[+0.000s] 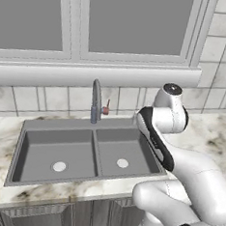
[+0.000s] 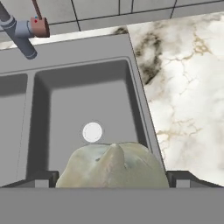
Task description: Turn on the sink faucet. Then move the garlic from the counter to the sink. Turn off the sink. Move the vegetable from the sink to the pot next to the stove. Finally move the pot to the rear left burner.
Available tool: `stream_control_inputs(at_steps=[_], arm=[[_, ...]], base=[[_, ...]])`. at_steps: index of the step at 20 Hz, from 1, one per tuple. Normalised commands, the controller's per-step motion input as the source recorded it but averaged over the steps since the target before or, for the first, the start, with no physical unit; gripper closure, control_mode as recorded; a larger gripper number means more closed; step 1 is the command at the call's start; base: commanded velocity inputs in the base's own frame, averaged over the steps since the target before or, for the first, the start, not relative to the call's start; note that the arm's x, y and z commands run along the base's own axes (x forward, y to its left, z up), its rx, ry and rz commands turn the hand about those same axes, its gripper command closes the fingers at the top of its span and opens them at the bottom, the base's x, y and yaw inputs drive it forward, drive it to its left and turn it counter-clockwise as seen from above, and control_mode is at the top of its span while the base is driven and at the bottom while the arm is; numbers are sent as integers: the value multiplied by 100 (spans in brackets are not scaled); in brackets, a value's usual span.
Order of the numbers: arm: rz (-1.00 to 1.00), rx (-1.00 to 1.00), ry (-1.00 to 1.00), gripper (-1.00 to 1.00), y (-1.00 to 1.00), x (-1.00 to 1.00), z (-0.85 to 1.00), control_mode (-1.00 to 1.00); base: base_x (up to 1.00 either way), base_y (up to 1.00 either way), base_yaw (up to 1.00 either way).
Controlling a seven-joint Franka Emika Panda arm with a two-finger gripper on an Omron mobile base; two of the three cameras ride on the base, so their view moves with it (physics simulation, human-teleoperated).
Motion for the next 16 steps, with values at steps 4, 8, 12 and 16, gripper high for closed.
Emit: stream_control_inputs(at_steps=[4,8,12,16], arm=[[0,0,0,100,-4,-32,0,-100],[0,0,0,100,0,0,0,-100],[0,0,0,100,0,0,0,-100],[-3,-1,-3,100,0,-3,1,100]], base=[[0,0,0],[0,0,0],[0,0,0],[-6,-2,-6]])
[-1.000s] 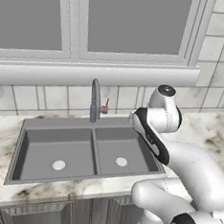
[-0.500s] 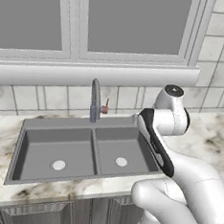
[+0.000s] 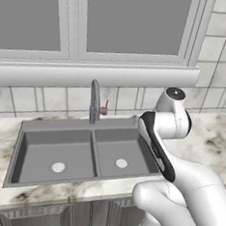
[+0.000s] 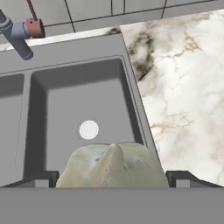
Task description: Turn on the sink faucet. Then move the garlic from the counter to the sink. Turn off the sink. Move the vegetable from the sink to the pot next to the stove. Finally move the pot to the rear left burner.
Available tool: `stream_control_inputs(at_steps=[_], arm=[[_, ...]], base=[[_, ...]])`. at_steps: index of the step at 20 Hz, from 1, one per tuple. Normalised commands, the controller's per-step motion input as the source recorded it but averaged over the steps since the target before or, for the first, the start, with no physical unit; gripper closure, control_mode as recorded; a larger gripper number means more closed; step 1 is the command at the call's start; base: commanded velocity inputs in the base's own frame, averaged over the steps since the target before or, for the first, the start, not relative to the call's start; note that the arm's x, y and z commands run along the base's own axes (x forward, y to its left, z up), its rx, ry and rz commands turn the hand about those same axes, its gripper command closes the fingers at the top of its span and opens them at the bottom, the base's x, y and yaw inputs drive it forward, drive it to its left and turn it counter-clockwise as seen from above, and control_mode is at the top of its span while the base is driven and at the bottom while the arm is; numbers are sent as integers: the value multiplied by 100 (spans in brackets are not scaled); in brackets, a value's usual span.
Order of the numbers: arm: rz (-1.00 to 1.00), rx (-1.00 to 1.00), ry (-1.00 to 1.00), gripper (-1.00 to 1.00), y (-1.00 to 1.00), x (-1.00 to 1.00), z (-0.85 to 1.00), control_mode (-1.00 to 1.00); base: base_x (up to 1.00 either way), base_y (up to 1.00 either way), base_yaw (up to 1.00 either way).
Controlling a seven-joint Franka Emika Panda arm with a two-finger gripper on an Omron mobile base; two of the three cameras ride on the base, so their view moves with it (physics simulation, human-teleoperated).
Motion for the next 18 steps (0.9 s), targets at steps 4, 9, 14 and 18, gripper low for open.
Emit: stream_control_inputs(at_steps=[4,9,14,18], arm=[[0,0,0,100,0,0,0,100],[0,0,0,100,0,0,0,100],[0,0,0,100,0,0,0,100],[0,0,0,100,0,0,0,100]], base=[[-11,-16,-40],[0,-29,-47],[0,-48,-41],[0,-50,-40]])
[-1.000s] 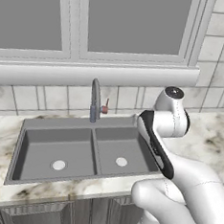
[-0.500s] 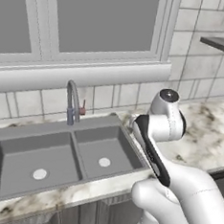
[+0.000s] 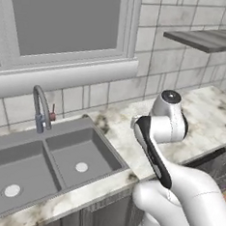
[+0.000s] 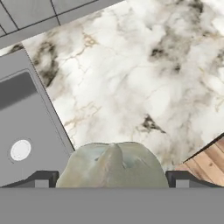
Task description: Turn on the sink faucet. Then move the garlic from the counter to the sink. Turn off the sink. Move the vegetable from the sink to the pot next to the stove. Finally move the pot to the rear left burner.
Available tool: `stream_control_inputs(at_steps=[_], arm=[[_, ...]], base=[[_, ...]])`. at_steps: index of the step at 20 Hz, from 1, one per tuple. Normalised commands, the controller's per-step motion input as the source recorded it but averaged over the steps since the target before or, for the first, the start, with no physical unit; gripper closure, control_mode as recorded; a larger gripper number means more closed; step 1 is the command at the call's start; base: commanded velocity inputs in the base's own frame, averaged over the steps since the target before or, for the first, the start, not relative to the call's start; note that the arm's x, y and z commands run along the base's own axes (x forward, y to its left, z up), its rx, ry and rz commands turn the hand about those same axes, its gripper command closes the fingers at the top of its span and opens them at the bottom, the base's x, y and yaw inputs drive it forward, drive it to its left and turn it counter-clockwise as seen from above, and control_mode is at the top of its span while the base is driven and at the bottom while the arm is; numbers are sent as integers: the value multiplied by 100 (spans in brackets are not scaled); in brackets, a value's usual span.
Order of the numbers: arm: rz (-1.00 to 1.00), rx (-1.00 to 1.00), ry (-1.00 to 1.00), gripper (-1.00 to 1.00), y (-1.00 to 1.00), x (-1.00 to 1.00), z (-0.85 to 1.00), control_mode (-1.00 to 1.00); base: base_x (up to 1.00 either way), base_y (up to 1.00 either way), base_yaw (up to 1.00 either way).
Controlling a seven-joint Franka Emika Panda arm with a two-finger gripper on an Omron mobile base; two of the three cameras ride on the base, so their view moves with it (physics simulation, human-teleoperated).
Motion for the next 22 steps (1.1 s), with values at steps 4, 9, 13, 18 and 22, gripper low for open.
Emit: stream_control_inputs(at_steps=[4,9,13,18,22], arm=[[0,0,0,100,0,0,0,100],[0,0,0,100,0,0,0,100],[0,0,0,100,0,0,0,100],[0,0,0,100,0,0,0,100],[0,0,0,100,0,0,0,100]], base=[[3,-51,-39],[2,-57,-41],[0,-53,-46],[4,-40,-51],[5,-38,-54]])
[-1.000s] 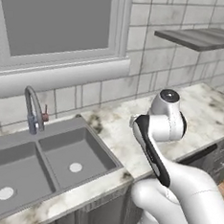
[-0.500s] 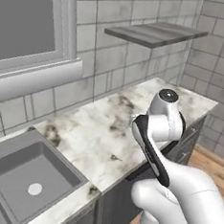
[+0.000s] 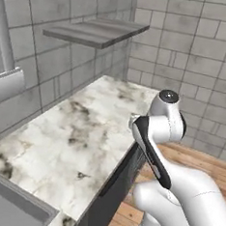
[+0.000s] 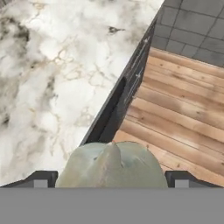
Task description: Turn on the sink faucet. Then move the garlic from the counter to the sink. Turn off the sink. Move the vegetable from the sink to the pot next to the stove. Finally move the pot to the rear left burner.
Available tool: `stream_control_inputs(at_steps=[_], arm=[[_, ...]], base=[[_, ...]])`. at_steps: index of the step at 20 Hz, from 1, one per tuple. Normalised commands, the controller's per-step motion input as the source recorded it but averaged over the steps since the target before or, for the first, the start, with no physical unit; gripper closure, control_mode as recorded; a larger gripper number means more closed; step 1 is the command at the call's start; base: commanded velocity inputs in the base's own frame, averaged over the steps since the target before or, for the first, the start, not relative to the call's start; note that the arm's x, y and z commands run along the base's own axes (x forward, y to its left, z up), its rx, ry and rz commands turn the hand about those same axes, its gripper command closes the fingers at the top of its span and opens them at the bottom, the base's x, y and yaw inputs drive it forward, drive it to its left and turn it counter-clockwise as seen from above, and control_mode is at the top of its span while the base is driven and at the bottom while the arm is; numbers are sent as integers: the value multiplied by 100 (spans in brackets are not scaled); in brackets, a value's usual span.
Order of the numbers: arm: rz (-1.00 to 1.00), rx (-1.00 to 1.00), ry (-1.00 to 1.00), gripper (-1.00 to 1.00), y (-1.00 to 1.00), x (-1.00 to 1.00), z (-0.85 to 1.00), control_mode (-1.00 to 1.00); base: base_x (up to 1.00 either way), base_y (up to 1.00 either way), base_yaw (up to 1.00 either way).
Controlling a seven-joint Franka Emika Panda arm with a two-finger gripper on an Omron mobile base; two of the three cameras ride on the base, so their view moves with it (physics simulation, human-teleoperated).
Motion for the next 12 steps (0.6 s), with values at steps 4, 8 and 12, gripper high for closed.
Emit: stream_control_inputs(at_steps=[4,8,12], arm=[[0,0,0,100,0,0,0,100],[0,0,0,100,0,0,0,100],[0,0,0,100,0,0,0,100]], base=[[3,-36,-56],[4,-32,-58],[6,-31,-58]])
